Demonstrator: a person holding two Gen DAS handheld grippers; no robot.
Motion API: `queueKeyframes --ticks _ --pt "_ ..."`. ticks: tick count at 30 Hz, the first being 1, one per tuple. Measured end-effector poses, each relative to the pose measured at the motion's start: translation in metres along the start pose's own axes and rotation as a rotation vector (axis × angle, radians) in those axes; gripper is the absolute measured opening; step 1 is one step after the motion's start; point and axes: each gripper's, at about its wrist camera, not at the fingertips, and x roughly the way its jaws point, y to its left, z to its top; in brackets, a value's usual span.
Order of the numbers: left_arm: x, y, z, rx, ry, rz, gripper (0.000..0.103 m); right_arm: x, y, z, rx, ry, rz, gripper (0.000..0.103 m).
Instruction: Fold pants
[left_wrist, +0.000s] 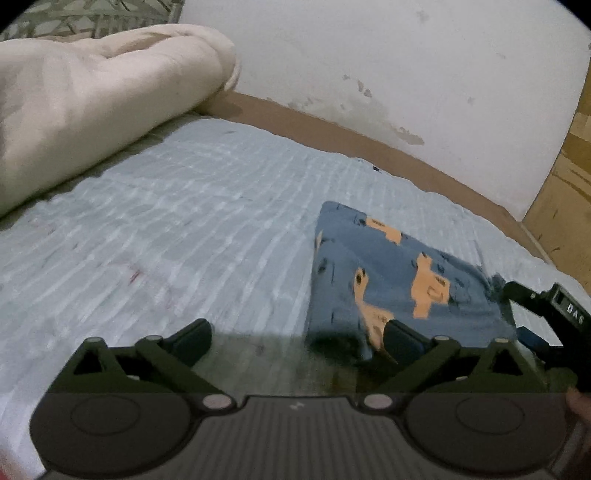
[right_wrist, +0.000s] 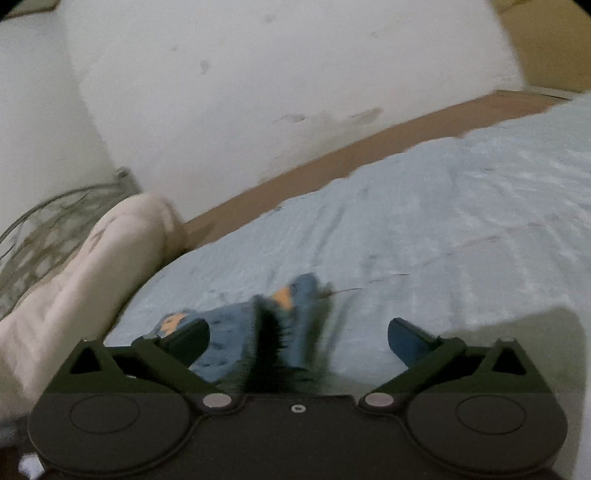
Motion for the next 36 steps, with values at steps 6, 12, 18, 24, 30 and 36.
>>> queueKeyframes --ticks 6,12,18,24,30,36 --pt "-0.044 0.001 -0.027 -0.006 -0.025 -0.006 0.102 -0.036 -0.016 -0.016 0.090 -0.076 0.007 0.102" --pt "-0.080 -0.012 -0.042 0.047 -0.052 -0.034 0.102 -0.091 -0.016 -0.037 0.099 -0.074 0.025 0.102" --pt "-0.117 -0.018 -0.054 0.095 -0.092 -0.031 0.102 -0.155 0.010 -0.053 -0.060 -0.069 0.030 0.102" --pt "-0.154 -0.020 -0.073 0.138 -0.151 0.012 0.102 -0.210 0.045 -0.072 -0.192 -0.100 0.025 0.102" --pt "-0.183 -0.014 -0.093 0.163 -0.188 0.046 0.102 -0.245 0.074 -0.093 -0.292 -0.117 -0.002 0.102" --pt "-0.198 -0.008 -0.101 0.150 -0.206 0.058 0.102 -0.266 0.088 -0.105 -0.336 -0.124 0.008 0.102"
